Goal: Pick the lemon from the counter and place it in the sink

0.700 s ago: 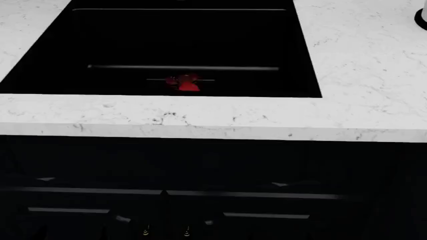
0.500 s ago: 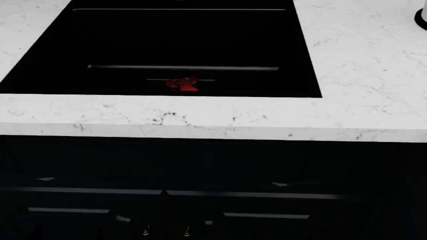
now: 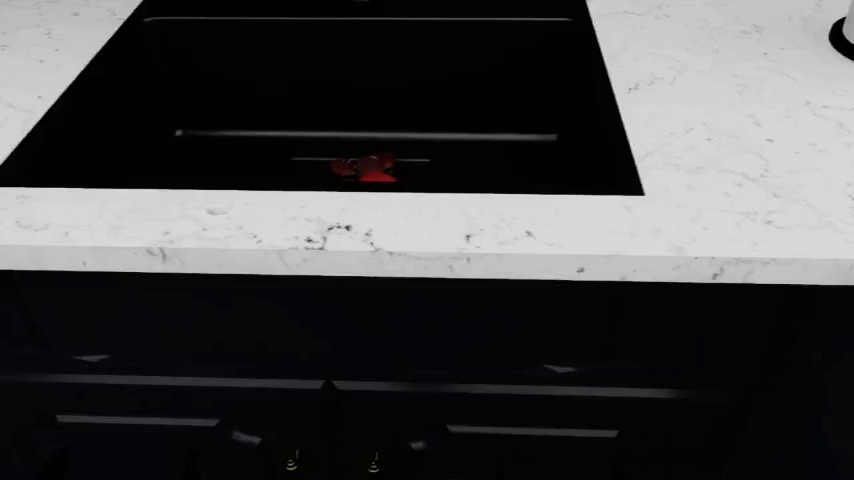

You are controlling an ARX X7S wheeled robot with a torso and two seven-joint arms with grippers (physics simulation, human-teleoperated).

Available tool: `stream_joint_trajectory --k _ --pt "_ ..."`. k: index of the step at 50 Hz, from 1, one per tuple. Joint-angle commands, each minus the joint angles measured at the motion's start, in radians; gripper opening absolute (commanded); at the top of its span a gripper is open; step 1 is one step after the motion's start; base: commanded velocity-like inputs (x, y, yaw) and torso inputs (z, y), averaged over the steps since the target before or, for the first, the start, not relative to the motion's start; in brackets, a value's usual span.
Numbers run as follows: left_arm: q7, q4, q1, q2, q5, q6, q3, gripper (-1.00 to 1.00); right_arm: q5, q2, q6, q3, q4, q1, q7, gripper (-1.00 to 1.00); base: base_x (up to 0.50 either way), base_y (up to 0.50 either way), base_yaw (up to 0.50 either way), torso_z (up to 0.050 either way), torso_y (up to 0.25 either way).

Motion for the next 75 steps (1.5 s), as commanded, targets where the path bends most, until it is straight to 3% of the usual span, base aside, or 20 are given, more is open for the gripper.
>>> stream_joint_trajectory --k 1,13,26,37,43,50,57,65,75 --pt "-0.030 0.090 0.005 -0.026 -0.010 -0.024 0.007 1.00 0.008 0.027 0.030 -0.021 -0.083 0.000 0.019 1.00 0.00 0.00 0.00 0.000 0.000" --pt "-0.036 0.235 -0.033 -0.072 0.017 -0.176 0.047 1.00 0.002 0.068 0.145 -0.040 -0.259 0.020 0.033 1.00 0.00 0.00 0.00 0.000 0.000" --pt "-0.039 0.394 -0.175 -0.111 0.005 -0.437 0.043 1.00 0.038 0.120 0.375 -0.017 -0.462 0.114 0.022 1.00 0.00 0.00 0.00 0.000 0.000" --pt "-0.027 0.445 -0.343 -0.119 -0.056 -0.665 0.012 1.00 0.127 0.164 0.760 0.015 -0.623 0.365 0.015 1.00 0.00 0.00 0.00 0.000 0.000" --pt "-0.038 0.444 -0.450 -0.128 -0.073 -0.803 -0.002 1.00 0.149 0.183 0.966 0.032 -0.620 0.542 0.027 1.00 0.00 0.00 0.00 0.000 0.000" --pt "-0.062 0.411 -0.560 -0.111 -0.098 -0.921 -0.046 1.00 0.219 0.181 1.087 0.075 -0.577 0.689 -0.020 1.00 0.00 0.00 0.00 0.000 0.000" --pt "-0.051 0.341 -0.682 -0.151 -0.075 -0.950 0.005 1.00 0.215 0.193 1.149 0.073 -0.492 0.819 -0.012 1.00 0.00 0.00 0.00 0.000 0.000" --pt "-0.029 0.277 -0.822 -0.156 -0.106 -1.015 -0.018 1.00 0.215 0.196 1.199 0.059 -0.400 0.992 -0.012 1.00 0.00 0.00 0.00 0.000 0.000" --pt "-0.003 0.221 -0.920 -0.178 -0.126 -1.076 -0.019 1.00 0.232 0.173 1.200 0.090 -0.332 1.072 -0.014 1.00 0.00 0.00 0.00 0.000 0.000"
